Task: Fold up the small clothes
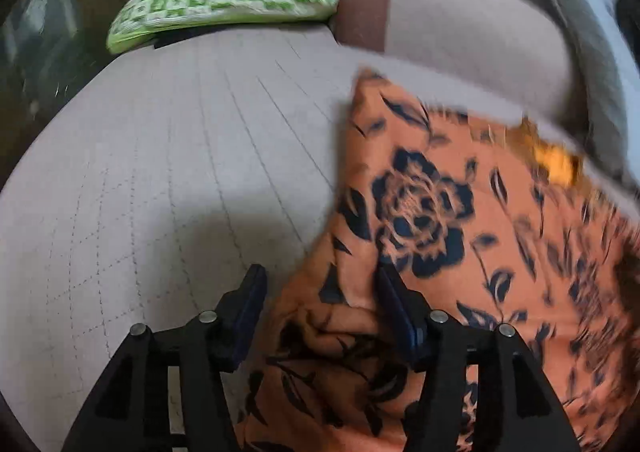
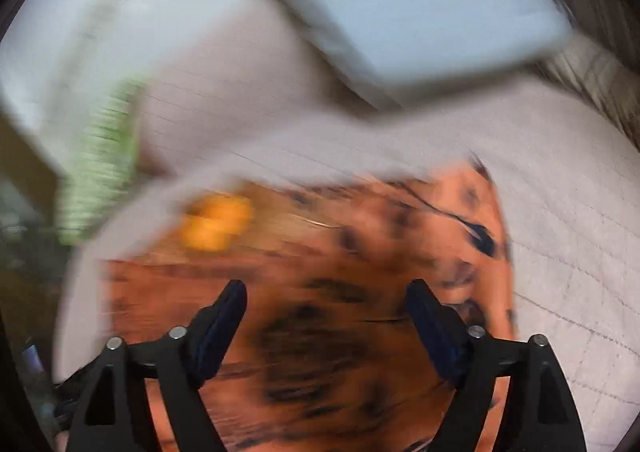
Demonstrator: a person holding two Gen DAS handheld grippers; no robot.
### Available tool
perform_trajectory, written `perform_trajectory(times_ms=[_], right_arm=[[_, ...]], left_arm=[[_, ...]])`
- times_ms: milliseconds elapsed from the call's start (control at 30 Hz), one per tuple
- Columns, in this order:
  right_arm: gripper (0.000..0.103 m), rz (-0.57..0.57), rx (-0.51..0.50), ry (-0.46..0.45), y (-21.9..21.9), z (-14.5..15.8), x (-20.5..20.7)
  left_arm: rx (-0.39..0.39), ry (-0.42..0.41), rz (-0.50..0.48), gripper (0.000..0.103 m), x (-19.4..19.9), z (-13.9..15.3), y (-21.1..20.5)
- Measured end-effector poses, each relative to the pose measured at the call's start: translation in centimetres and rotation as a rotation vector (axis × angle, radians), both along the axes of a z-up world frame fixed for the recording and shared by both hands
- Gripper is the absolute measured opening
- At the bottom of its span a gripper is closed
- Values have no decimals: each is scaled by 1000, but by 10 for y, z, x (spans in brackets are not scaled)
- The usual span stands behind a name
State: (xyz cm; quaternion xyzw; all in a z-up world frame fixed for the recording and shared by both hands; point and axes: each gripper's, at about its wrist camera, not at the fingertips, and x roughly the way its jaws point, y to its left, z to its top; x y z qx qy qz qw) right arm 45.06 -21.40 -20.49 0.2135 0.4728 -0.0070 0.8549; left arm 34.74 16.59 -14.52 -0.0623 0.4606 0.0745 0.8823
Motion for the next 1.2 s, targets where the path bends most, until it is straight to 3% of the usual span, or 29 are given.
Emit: perform_trajectory(times_ms=[33, 133, 167, 200, 233, 267, 300, 400, 467, 567, 633, 733, 833, 933, 1033, 1067, 1100, 1167, 1200], right_arm=[[85, -11, -11, -38, 1, 9, -4], [84, 86, 84, -211, 16, 49, -18], [85, 96, 3, -245, 24, 49, -17], [88, 90, -81, -156, 27, 32, -4], [89, 91, -93, 20, 24, 2, 13], [89, 78, -68, 30, 23, -6, 12], [86, 52, -88, -39, 26, 10, 2], [86, 90, 27, -174, 34, 72, -40], [86, 66, -39, -238, 38, 101, -72], [86, 61, -112, -291, 26, 134, -151], [90, 61, -126, -253, -3, 124, -209], [90, 52, -151, -68, -45, 89, -277], [90, 36, -56, 47, -69, 44, -316], [90, 48, 55, 89, -83, 15, -348], [90, 60, 128, 89, -82, -6, -359], [90, 65, 169, 100, -81, -15, -360], [90, 85, 224, 111, -77, -22, -360], [89, 120, 213, 104, -70, -27, -368], [83, 116, 196, 109, -67, -30, -366]], left_arm=[[13, -12, 16, 59, -1, 5, 3], [13, -47, 83, 59, -1, 13, 16], [13, -12, 85, 61, 5, 6, 18], [9, 30, 69, 62, 10, -3, 18], [27, 14, 66, 67, 11, -6, 18], [33, 8, 69, 68, 13, -5, 20], [17, 1, 71, 68, 12, -3, 23], [-76, -35, 115, 68, -1, 4, 49], [-82, -110, 152, 68, -16, 18, 62], [-50, -221, 122, 69, -59, 47, 66], [-36, -175, 67, 73, -91, 58, 62], [-75, -121, -5, 86, -151, 62, 54], [-75, -17, -52, 87, -202, 42, 45], [-81, 100, -68, 87, -231, 15, 46], [-126, 152, -72, 87, -232, 1, 46], [-99, 150, -77, 86, -232, -1, 44], [-53, 149, -96, 84, -231, -2, 40], [-21, 135, -129, 55, -239, 0, 34], [-29, 135, -132, 44, -238, 2, 34]])
